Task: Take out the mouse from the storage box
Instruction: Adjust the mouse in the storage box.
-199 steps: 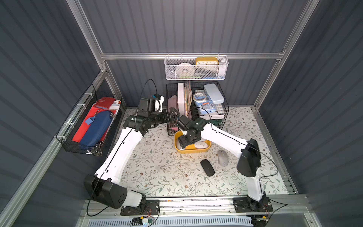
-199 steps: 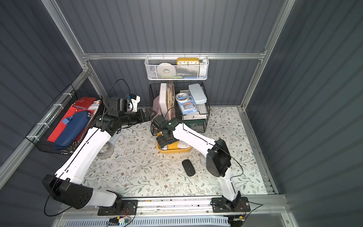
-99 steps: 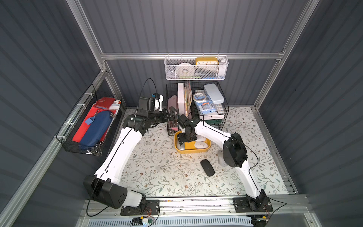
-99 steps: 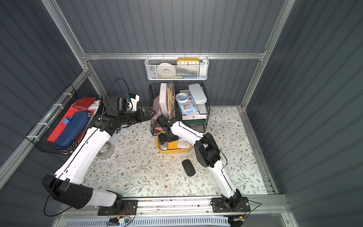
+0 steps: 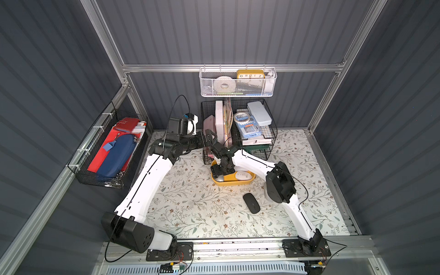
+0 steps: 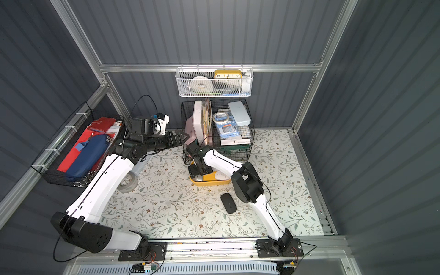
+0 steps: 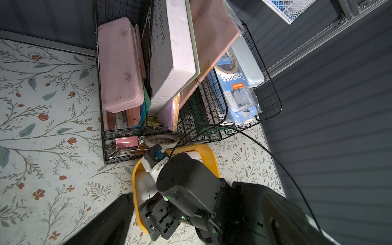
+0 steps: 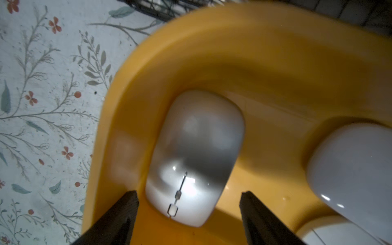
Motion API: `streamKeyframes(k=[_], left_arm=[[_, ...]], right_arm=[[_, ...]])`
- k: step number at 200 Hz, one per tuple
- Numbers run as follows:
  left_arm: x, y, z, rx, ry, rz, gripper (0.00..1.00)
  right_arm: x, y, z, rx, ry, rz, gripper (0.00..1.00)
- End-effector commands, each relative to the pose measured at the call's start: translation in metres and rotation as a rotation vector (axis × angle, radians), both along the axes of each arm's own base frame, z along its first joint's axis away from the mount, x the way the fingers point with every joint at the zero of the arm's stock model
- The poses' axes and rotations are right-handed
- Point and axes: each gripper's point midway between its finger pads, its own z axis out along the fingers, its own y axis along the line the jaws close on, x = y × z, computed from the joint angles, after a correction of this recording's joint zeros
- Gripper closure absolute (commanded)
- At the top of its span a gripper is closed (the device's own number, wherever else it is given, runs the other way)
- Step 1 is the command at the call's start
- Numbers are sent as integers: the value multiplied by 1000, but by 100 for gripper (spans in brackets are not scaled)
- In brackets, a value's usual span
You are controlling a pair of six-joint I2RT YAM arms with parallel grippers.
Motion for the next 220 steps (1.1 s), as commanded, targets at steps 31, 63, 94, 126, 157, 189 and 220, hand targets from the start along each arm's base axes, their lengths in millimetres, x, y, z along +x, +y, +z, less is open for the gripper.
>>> streamKeyframes(k=[31,63,94,126,157,189,220], left_arm=[[-8,6,3,19,-19,-3,1],[-9,6,3,16,-23,-4,1],[-9,6,2,15,-21,-5,1],[-9,6,1,13,-23,-5,1],[-9,5,0,8,-20,-8,1],[-8,6,3,11,-25,-4,1],[-8,7,3,17,-24,1,1]], right_arm=[[-2,7,-11,-47,-24,36,19],[-4,-24,-33,-236,-8,17,20],[-3,-48,-35,-307,-38,-16,22],[1,-55,-20,-282,-65,-30,22],[7,-39,7,-200,-128,-6,22],[12,-23,14,-159,-146,80,21],[15,-17,4,-168,-165,191,17]])
